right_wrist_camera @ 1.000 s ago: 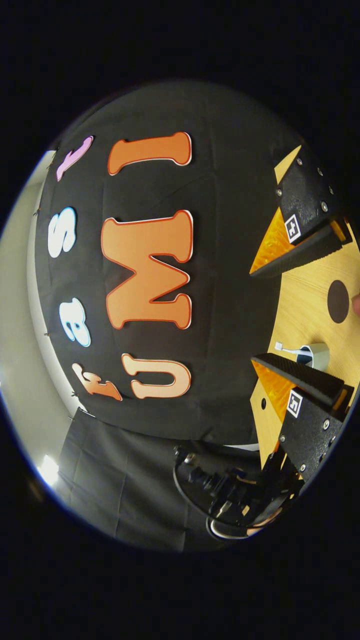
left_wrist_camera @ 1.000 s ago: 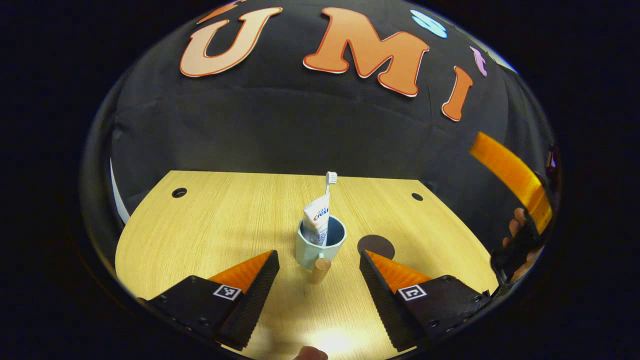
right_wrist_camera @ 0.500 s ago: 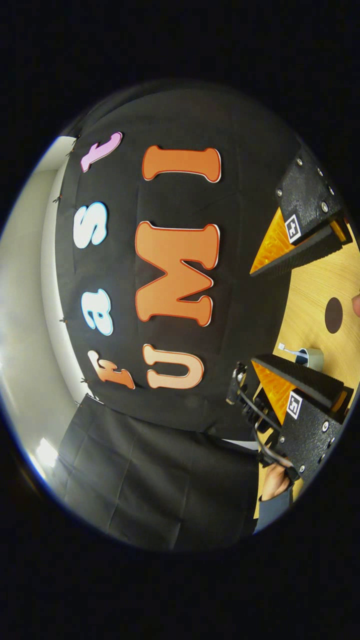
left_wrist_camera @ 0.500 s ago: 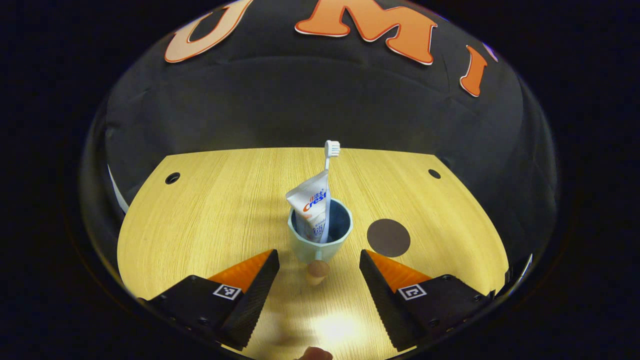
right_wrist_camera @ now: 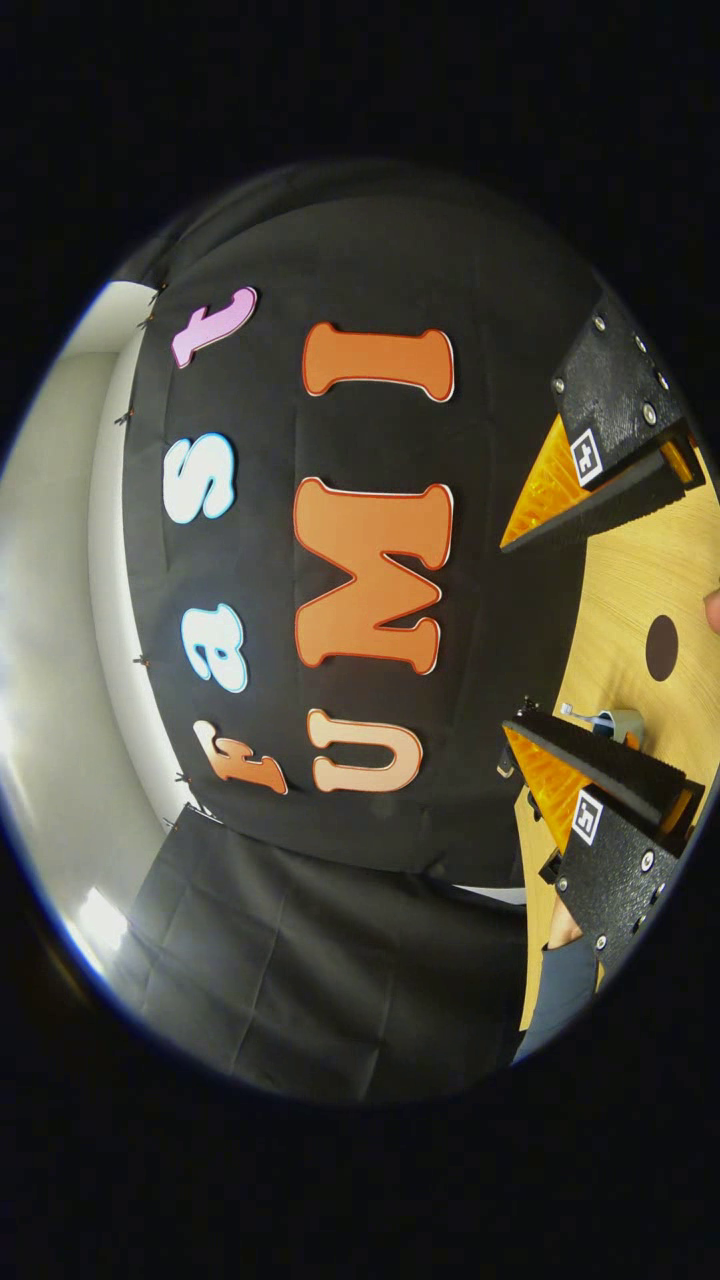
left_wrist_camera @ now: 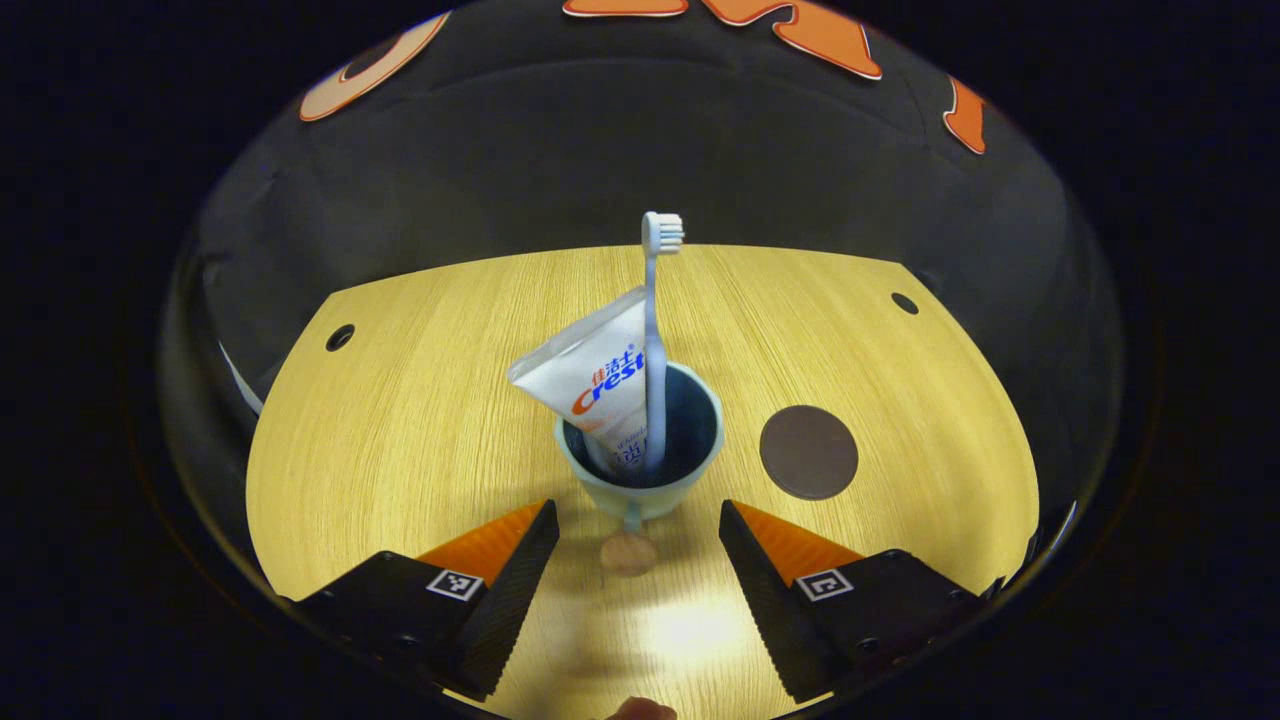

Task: Put the toothbrush and toothpaste on the desktop into the cup, then pick up the cup and place it on the coaster on the desktop.

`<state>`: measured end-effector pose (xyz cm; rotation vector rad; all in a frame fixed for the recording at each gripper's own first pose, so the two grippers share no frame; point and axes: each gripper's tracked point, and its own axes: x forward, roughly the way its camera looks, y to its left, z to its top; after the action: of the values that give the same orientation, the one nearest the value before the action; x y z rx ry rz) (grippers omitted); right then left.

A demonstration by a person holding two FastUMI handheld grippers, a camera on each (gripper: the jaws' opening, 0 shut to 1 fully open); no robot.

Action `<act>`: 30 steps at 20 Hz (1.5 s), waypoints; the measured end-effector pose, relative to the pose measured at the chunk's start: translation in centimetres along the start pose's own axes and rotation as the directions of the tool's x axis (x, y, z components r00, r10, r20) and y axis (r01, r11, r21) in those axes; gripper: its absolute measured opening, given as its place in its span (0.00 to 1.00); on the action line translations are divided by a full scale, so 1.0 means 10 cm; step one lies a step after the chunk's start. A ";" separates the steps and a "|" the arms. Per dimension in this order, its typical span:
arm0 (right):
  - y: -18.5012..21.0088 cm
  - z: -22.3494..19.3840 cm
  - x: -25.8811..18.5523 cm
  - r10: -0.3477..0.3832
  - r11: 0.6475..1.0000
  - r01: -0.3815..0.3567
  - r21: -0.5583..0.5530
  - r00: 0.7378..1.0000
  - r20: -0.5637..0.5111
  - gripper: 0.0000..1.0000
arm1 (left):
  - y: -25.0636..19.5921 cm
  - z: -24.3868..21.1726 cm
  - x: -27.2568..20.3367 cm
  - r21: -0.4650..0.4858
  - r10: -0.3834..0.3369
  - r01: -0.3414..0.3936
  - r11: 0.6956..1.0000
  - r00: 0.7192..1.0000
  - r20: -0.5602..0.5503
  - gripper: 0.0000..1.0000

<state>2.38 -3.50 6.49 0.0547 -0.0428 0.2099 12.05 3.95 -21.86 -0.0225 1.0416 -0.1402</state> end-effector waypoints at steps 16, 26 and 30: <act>-0.09 -0.20 -0.30 -0.031 0.999 0.033 0.031 0.998 -0.057 0.95 | -0.07 -0.11 0.14 -0.074 0.052 -0.055 0.996 0.998 -0.047 0.23; -0.24 -0.31 -0.40 -0.065 0.996 0.069 0.059 0.995 -0.073 0.95 | -0.16 -0.01 0.08 -0.080 0.012 -0.010 0.997 1.000 0.028 0.19; -0.29 -0.34 -0.45 -0.074 0.995 0.079 0.066 0.994 -0.081 0.95 | -0.17 0.09 -0.04 -0.059 0.011 -0.008 0.998 0.998 0.059 0.19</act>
<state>-1.24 -7.06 2.70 0.1168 0.0452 0.1366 12.50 2.25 -20.94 -0.0747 0.9865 -0.0998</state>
